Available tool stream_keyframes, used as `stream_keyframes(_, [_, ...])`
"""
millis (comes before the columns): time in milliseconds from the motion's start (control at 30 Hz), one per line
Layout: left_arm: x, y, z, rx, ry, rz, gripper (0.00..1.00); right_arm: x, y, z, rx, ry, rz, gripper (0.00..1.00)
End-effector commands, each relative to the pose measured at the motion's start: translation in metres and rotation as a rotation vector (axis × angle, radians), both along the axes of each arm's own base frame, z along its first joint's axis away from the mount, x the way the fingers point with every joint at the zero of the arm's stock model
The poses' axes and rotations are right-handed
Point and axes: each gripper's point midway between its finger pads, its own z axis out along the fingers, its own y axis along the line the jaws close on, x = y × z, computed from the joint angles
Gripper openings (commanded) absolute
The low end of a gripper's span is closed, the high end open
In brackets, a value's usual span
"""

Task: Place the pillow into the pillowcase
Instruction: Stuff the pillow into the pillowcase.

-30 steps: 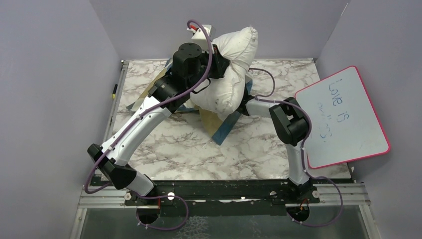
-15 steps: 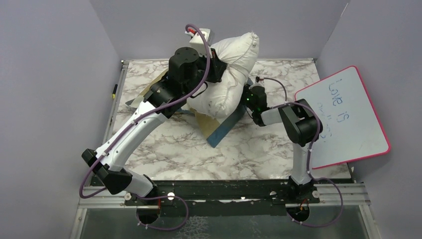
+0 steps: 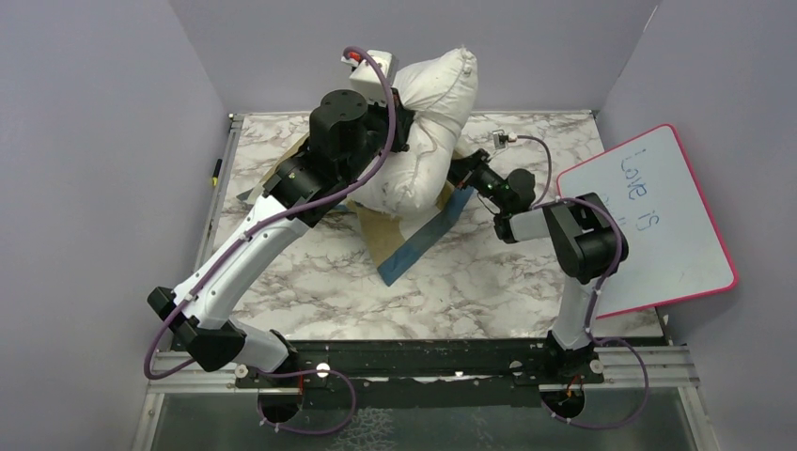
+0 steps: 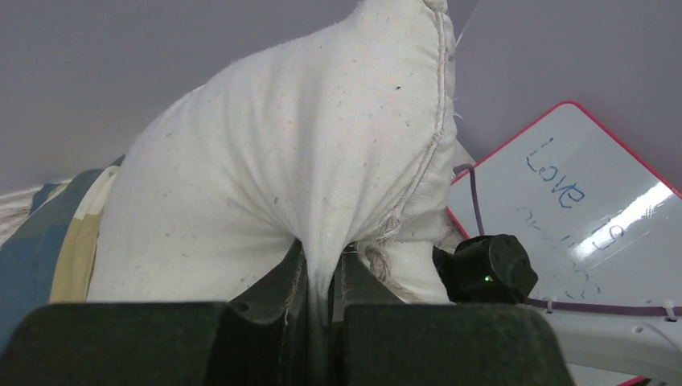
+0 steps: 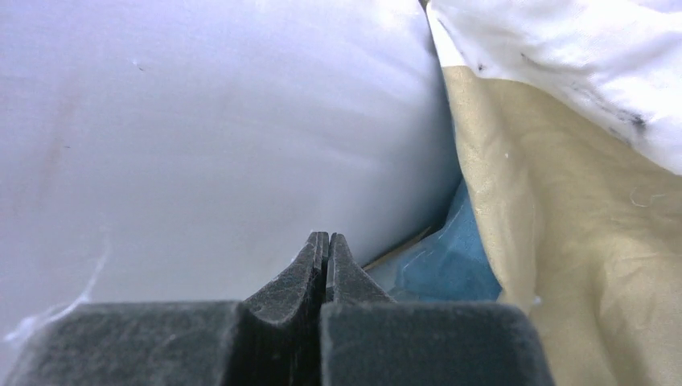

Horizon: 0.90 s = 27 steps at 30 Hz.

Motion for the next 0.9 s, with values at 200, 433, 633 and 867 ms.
stream_keyframes(200, [-0.014, 0.025, 0.068, -0.134, -0.173, 0.049, 0.0, 0.021, -0.013, -0.036, -0.166, 0.188, -0.159, 0.26])
stream_keyframes(433, [-0.016, 0.022, 0.071, -0.158, -0.175, 0.032, 0.0, 0.041, -0.004, -0.046, -0.308, 0.289, -0.352, 0.59])
stream_keyframes(633, [-0.018, 0.018, 0.071, -0.179, -0.169, 0.01, 0.0, 0.055, 0.008, -0.05, -0.397, 0.32, -0.448, 0.62])
stream_keyframes(867, [-0.019, 0.018, 0.071, -0.205, -0.169, 0.008, 0.0, 0.074, 0.005, -0.085, -0.45, 0.396, -0.569, 0.63])
